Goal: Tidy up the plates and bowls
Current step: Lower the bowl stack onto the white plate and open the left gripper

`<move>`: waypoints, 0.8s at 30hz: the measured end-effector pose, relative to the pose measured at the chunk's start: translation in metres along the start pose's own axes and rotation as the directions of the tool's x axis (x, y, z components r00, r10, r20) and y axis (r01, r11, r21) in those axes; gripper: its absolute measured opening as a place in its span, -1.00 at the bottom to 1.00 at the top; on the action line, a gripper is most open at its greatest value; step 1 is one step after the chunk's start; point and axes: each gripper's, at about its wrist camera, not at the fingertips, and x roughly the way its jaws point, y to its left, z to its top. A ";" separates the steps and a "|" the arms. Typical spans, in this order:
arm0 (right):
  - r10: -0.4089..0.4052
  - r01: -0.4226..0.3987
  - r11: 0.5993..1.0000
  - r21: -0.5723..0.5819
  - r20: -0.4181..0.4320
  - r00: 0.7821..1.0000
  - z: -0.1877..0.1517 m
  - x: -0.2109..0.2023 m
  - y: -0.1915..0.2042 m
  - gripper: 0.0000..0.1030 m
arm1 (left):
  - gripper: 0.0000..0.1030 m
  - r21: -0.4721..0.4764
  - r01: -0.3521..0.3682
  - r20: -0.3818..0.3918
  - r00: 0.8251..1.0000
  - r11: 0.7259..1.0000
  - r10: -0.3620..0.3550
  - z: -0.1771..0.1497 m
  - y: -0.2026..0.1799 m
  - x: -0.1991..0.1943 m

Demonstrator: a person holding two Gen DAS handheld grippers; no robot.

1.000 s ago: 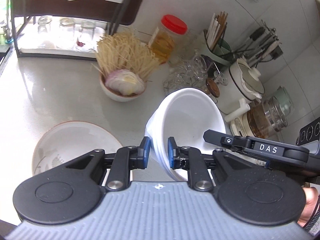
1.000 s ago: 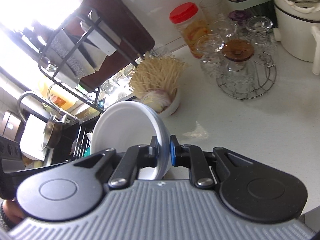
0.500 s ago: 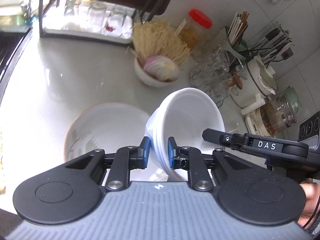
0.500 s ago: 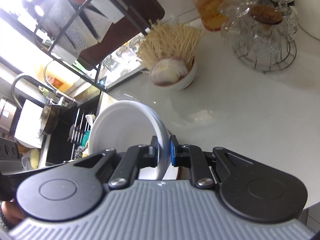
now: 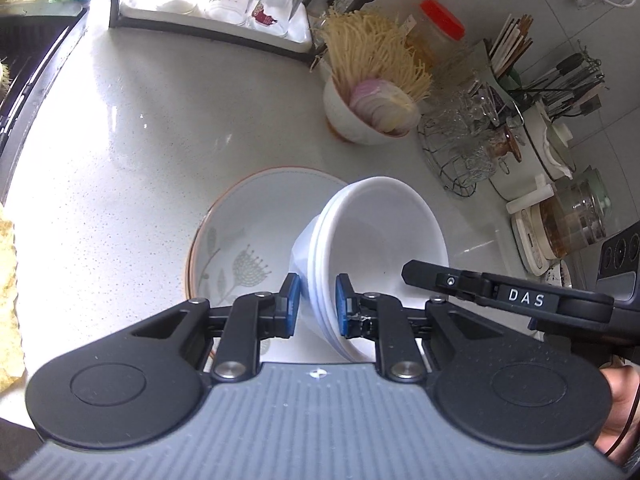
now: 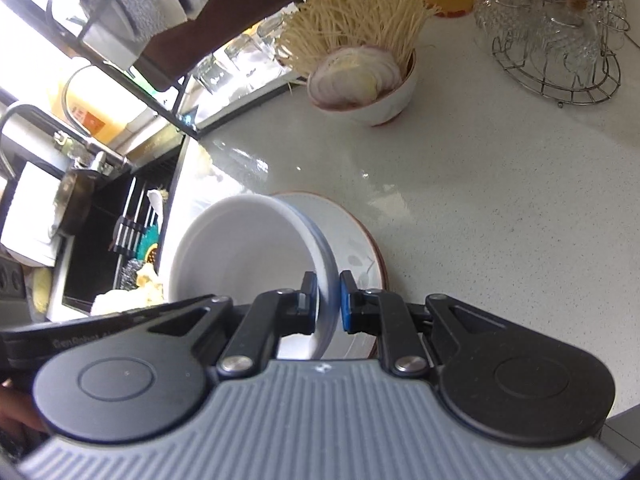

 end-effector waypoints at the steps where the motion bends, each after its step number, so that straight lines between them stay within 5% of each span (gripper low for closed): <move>1: -0.001 0.001 1.000 -0.002 -0.003 1.000 0.000 0.003 0.000 -0.71 | -0.60 -0.006 0.004 -0.002 1.000 1.000 -0.004 0.000 0.003 0.001; 21: -0.032 0.033 0.999 0.042 -0.020 0.999 -0.001 0.024 0.002 -0.68 | -0.45 -0.004 0.009 -0.025 1.000 1.000 -0.010 0.001 0.020 0.017; 22: -0.024 0.025 0.998 0.050 -0.023 0.999 -0.001 0.025 0.001 -0.65 | -0.36 -0.009 0.005 -0.014 1.000 1.000 -0.005 0.001 0.020 0.016; 24: -0.022 0.023 0.998 0.064 -0.016 1.000 -0.001 0.023 0.000 -0.12 | -0.26 -0.010 0.002 0.005 1.000 1.000 -0.002 0.002 0.021 0.011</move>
